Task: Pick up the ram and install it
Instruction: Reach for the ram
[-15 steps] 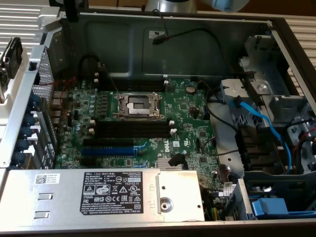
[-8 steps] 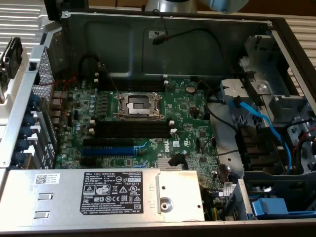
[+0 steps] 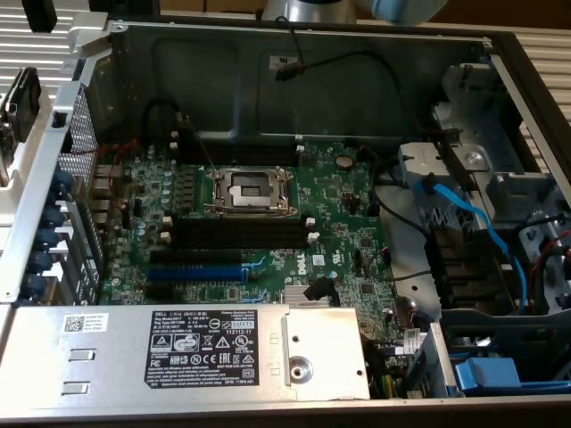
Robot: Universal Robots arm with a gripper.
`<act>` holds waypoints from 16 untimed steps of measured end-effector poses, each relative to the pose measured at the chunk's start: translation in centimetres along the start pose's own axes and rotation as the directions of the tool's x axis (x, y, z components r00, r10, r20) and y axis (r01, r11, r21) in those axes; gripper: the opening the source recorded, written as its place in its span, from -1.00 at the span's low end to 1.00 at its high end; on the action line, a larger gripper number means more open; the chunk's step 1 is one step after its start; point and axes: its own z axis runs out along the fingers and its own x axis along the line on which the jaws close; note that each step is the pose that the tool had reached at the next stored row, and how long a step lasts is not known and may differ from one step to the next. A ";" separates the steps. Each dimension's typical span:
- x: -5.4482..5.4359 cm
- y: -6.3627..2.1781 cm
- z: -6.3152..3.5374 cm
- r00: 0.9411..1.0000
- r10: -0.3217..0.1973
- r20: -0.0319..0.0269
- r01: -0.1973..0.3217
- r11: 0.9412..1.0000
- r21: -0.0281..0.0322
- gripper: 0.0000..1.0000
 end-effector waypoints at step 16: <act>11.9 0.56 -0.74 1.000 0.001 -0.001 -0.001 1.000 -0.010 -0.80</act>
